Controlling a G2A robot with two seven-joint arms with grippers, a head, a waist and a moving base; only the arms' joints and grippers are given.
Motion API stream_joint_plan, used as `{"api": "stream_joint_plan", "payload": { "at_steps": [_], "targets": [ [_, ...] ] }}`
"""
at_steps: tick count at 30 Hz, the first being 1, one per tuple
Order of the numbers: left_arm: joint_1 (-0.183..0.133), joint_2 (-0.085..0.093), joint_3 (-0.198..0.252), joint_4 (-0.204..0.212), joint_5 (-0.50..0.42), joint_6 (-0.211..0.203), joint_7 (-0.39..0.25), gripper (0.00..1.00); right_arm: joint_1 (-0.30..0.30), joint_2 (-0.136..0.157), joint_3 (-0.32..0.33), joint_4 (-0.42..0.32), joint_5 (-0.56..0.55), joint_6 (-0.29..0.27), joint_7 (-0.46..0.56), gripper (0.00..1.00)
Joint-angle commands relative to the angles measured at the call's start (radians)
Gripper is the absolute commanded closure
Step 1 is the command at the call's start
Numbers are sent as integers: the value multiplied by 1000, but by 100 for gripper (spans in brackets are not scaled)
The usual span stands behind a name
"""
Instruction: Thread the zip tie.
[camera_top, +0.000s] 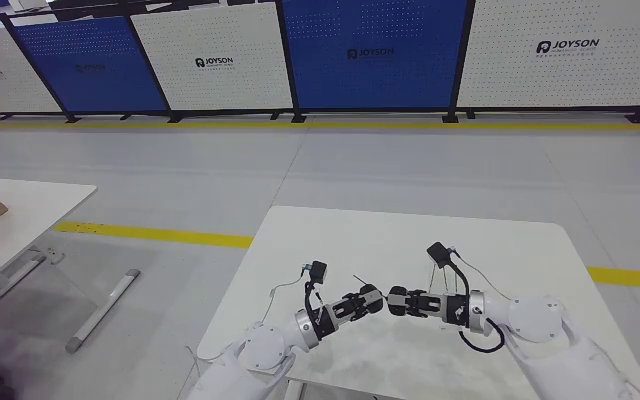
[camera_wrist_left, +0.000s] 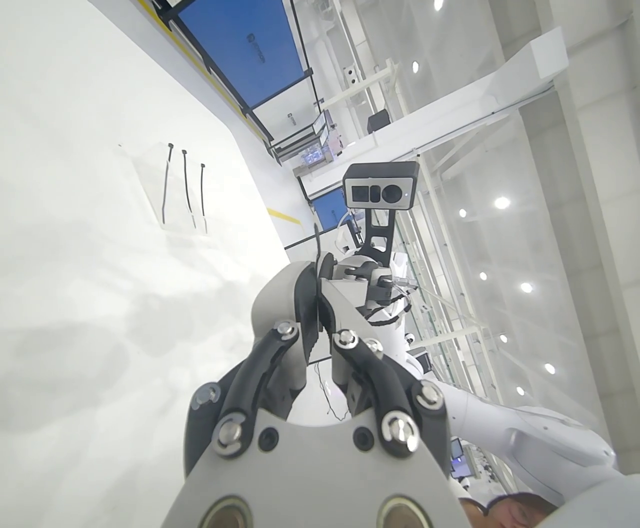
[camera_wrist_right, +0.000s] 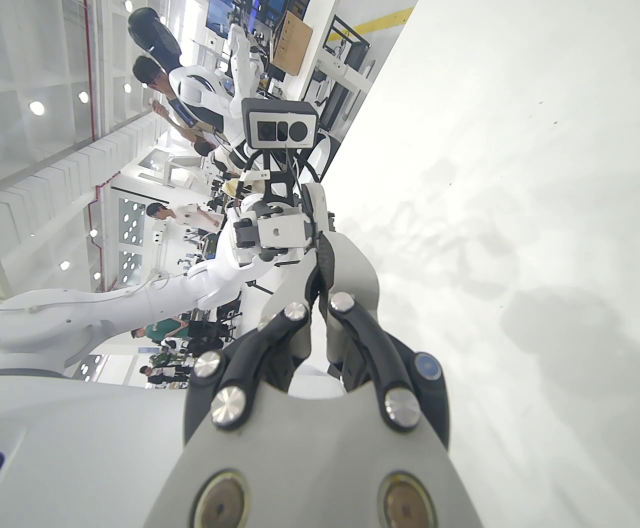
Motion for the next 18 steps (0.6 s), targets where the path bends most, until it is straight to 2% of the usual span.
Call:
{"api": "stream_joint_plan", "payload": {
  "at_steps": [1,2,4,8,11,13,14,18],
  "targets": [
    [0,0,0,1,0,0,1,96,0,0,0,0,0,0,0,100],
    [0,0,0,1,0,0,2,76,0,0,0,0,0,0,0,100],
    [0,-1,0,2,0,0,3,73,0,0,0,0,0,0,0,100],
    [-5,-2,0,8,-6,0,2,77,0,0,0,0,0,0,0,100],
    [-9,-2,0,14,-12,0,0,84,0,0,0,0,0,0,0,100],
    [-11,-2,0,16,-13,0,-2,97,0,0,0,0,0,0,0,100],
    [-11,-2,0,17,-14,0,-3,99,0,0,0,0,0,0,0,100],
    [-10,-2,-2,16,-14,0,-9,100,0,0,0,0,0,0,0,100]
  ]
}}
